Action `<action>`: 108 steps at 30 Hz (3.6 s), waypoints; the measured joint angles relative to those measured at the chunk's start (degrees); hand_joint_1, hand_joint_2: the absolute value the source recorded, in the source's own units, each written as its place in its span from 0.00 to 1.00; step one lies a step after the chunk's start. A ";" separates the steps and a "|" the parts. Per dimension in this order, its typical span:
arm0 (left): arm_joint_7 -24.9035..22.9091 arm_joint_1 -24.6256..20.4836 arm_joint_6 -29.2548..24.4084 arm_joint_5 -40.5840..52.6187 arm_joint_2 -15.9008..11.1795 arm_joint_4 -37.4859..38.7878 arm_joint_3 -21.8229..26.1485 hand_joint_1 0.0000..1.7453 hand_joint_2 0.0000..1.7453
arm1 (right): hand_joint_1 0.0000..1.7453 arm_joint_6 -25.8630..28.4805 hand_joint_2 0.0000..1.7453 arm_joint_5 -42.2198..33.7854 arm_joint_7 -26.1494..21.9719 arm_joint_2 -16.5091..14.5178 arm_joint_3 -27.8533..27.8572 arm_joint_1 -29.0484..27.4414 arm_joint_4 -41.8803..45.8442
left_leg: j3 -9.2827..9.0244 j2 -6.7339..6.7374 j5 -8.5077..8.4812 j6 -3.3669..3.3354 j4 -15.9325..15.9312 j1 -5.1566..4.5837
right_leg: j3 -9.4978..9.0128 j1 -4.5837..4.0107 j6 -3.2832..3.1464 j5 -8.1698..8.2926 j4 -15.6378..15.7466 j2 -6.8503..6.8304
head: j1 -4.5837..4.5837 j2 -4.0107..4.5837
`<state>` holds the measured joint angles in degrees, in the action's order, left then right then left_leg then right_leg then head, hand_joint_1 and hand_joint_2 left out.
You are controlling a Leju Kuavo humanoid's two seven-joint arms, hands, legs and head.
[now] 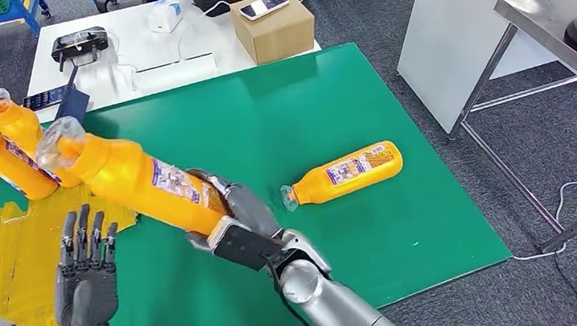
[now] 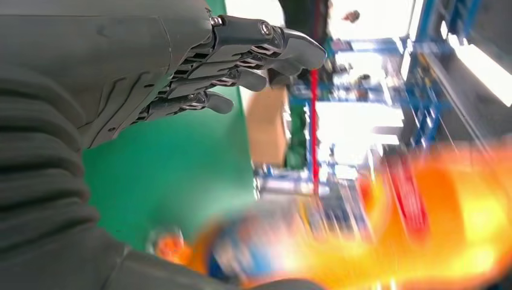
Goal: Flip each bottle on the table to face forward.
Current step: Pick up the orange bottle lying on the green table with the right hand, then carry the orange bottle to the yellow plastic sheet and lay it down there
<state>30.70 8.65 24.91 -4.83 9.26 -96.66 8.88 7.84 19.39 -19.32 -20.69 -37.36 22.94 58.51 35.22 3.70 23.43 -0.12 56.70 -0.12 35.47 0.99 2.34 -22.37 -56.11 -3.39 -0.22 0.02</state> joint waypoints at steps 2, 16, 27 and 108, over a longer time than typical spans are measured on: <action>0.30 0.63 -0.49 0.35 0.00 -1.23 -3.71 0.00 1.00 | 1.00 1.01 1.00 -1.34 0.86 -0.26 -3.16 0.50 -1.26 | 0.01 0.00 0.01 0.00 0.00 0.00 | 0.01 0.00 0.00 0.00 0.00 0.00 | 0.00 0.00; 2.40 4.92 -1.79 0.67 -0.96 -4.34 -9.67 0.00 1.00 | 1.00 2.59 1.00 -5.51 2.81 -0.43 -14.42 2.09 -6.08 | 0.00 0.01 0.00 0.01 -0.01 0.01 | 0.04 -0.01 -0.01 -0.01 0.00 0.01 | 0.00 0.00; 0.32 3.38 -7.91 5.32 -1.76 -2.27 -7.64 0.00 1.00 | 1.00 2.80 1.00 -2.90 4.11 -0.37 -25.46 2.58 -7.14 | 0.01 0.02 0.00 0.01 -0.01 0.02 | 0.08 -0.02 -0.02 -0.01 0.00 0.01 | -0.01 0.00; -10.12 -2.89 -44.74 86.03 -31.12 28.21 8.97 0.00 1.00 | 0.00 -27.46 1.00 -1.54 13.19 33.42 -5.39 24.10 5.28 | -0.02 0.06 -0.08 -0.03 0.01 -0.01 | -0.02 -0.01 0.01 0.07 -0.03 0.03 | 0.01 0.00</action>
<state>20.58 5.77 -19.83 81.20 -21.86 -68.45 17.85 -19.62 17.85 -6.13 12.73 -42.76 47.05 63.79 35.20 3.76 23.35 -0.14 56.72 -0.13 35.45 0.99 2.35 -22.30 -56.14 -3.36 -0.21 0.02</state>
